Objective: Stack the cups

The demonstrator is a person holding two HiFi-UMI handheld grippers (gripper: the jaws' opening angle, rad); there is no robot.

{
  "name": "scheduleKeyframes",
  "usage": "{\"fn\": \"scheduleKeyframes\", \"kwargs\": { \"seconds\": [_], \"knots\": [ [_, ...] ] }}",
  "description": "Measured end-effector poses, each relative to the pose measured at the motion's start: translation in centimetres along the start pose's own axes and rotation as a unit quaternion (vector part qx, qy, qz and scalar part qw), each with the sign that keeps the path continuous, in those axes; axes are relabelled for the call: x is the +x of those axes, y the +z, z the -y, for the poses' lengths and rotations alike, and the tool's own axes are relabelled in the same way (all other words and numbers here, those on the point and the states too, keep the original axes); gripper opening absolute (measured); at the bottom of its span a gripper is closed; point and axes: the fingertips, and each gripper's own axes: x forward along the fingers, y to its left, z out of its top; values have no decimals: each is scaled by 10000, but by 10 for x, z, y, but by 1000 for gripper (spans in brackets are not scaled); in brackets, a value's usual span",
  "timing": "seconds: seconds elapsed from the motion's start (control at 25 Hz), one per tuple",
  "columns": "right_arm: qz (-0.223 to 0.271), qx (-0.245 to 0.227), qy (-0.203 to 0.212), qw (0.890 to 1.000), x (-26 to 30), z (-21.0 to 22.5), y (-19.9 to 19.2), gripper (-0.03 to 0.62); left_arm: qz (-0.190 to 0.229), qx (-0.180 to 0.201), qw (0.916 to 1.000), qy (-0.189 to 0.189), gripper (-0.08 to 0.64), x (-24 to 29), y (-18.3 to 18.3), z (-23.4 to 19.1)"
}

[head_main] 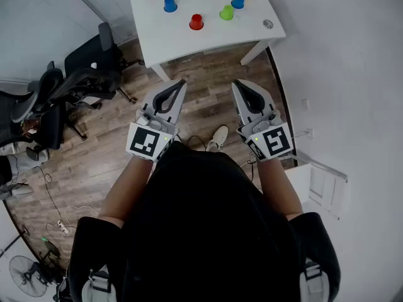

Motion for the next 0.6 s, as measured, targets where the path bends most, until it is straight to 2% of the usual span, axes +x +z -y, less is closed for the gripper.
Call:
{"fn": "scheduleKeyframes", "kwargs": {
  "seconds": [0.16,0.6],
  "knots": [
    [-36,44,-15,10000,-3,-2,-4,-2,-128,16,9999,13,11,-3,-3,1],
    [-68,227,-153,9996,-4,11,-11,3,-114,16,9999,-52,11,3,-6,-2]
  ]
}}
